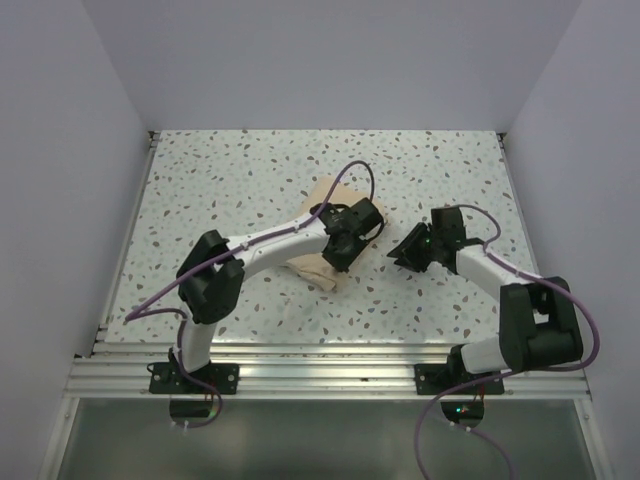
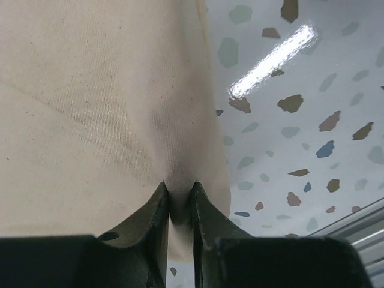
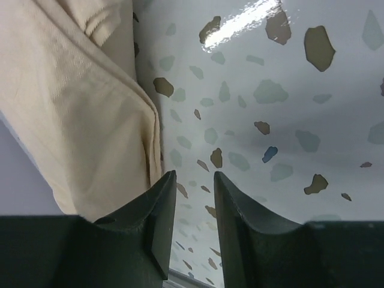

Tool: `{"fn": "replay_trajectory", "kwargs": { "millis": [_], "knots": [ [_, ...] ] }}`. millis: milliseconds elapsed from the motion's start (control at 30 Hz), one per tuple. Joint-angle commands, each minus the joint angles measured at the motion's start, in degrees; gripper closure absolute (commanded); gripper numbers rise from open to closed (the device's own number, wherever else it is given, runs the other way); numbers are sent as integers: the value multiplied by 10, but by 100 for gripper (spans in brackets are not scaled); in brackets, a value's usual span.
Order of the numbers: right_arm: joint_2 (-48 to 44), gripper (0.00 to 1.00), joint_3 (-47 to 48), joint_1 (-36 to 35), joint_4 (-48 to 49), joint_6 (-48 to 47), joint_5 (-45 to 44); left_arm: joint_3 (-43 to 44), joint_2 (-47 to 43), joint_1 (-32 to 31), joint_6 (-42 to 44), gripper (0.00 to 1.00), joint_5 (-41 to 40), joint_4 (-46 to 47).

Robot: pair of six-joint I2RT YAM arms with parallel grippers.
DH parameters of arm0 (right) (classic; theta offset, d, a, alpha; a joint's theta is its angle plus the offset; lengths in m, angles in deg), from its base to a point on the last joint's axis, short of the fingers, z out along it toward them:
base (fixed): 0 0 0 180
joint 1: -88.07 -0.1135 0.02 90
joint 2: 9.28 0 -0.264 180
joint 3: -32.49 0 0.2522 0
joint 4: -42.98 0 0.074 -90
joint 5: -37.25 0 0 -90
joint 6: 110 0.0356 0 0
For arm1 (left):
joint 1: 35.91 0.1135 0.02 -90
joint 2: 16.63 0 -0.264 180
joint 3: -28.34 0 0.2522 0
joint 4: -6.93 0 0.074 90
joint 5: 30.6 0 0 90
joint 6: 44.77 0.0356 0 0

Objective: Prepare the surgical pack

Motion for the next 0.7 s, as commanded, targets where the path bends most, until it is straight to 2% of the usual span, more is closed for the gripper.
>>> {"fn": "replay_trajectory", "kwargs": {
  "millis": [0,33,167,333,500,567,633,667],
  "knots": [
    [-4,64,-7,3,100,12,53,84,3,1,-3,100,55,-24],
    [0,58,-2,3,109,11,58,90,5,1,-3,100,55,-29],
    [25,51,-1,3,179,21,89,99,-8,8,-1,100,60,-35],
    [53,48,3,-1,178,20,90,102,-10,20,3,100,73,-44],
    [48,43,2,-1,148,3,71,68,-4,19,-11,100,97,-28],
    [43,42,0,-1,138,-2,69,38,-12,15,-22,87,101,-4],
    [40,42,1,-2,128,-7,67,20,-16,10,-26,79,106,14],
    [40,41,1,-1,123,-9,66,17,-17,8,-27,78,112,19]
  ]
}}
